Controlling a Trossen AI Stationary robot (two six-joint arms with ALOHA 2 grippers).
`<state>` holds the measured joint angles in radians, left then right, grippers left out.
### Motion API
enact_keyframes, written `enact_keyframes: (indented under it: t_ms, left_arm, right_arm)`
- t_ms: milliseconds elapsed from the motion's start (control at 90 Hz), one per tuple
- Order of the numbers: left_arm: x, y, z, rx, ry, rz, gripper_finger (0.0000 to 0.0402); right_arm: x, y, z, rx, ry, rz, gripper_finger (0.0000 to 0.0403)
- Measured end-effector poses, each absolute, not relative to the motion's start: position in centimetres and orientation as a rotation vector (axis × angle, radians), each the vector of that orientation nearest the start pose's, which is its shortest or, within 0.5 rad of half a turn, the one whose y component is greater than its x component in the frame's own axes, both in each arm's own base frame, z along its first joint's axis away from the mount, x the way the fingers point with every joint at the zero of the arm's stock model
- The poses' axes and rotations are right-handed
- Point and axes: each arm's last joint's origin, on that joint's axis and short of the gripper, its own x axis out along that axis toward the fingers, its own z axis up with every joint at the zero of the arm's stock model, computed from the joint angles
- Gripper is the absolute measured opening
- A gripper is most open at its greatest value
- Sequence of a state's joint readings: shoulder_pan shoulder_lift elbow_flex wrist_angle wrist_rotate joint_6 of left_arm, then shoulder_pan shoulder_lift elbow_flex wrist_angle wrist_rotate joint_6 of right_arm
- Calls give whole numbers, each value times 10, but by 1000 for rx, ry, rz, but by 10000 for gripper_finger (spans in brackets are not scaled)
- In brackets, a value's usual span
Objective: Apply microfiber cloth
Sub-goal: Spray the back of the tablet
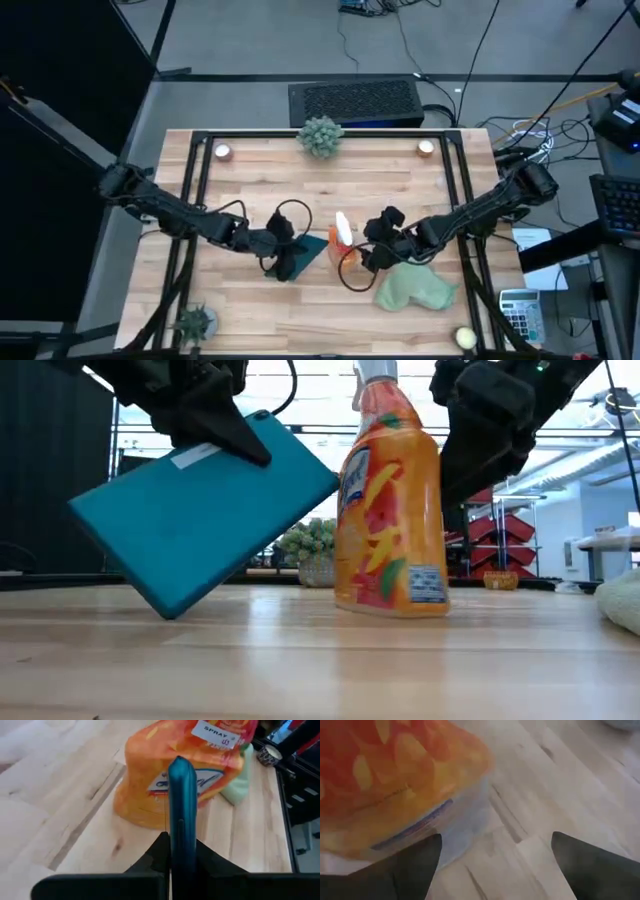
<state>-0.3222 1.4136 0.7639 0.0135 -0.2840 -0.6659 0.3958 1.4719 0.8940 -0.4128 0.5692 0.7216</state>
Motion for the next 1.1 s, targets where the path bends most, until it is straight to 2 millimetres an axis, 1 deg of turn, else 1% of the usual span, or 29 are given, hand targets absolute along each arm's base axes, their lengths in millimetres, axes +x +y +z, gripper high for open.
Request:
enact_keyframes:
  t_ms: [167, 256, 289, 356, 433, 544, 633, 700, 811, 956, 1100]
  left_arm:
    - [275, -82, 207, -455, 591, 168, 12]
    - [273, -83, 209, -458, 598, 150, 12]
    - [270, -84, 211, -449, 603, 142, 12]
    - [262, -85, 219, -427, 610, 128, 12]
    - [253, -83, 237, -422, 578, 121, 12]
    - [241, -74, 263, -408, 470, 129, 12]
    - [235, -64, 274, -390, 421, 138, 12]
    - [233, -58, 279, -395, 398, 153, 12]
    - [231, -51, 283, -406, 377, 173, 12]
    - [232, -45, 282, -413, 386, 180, 12]
    - [234, -39, 282, -419, 391, 178, 12]
  right_arm:
    - [268, 95, 206, 220, 750, -452, 361]
    - [261, 93, 208, 201, 810, -440, 361]
    - [259, 93, 213, 206, 837, -421, 361]
    - [254, 96, 230, 227, 859, -367, 361]
    - [247, 100, 252, 250, 861, -305, 361]
    - [241, 105, 274, 220, 775, -224, 361]
    - [244, 107, 284, 134, 659, -209, 361]
    - [247, 105, 286, 84, 624, -231, 361]
    - [252, 101, 286, 79, 604, -250, 367]
    - [257, 103, 283, 48, 604, -239, 394]
    - [264, 106, 277, 38, 606, -234, 396]
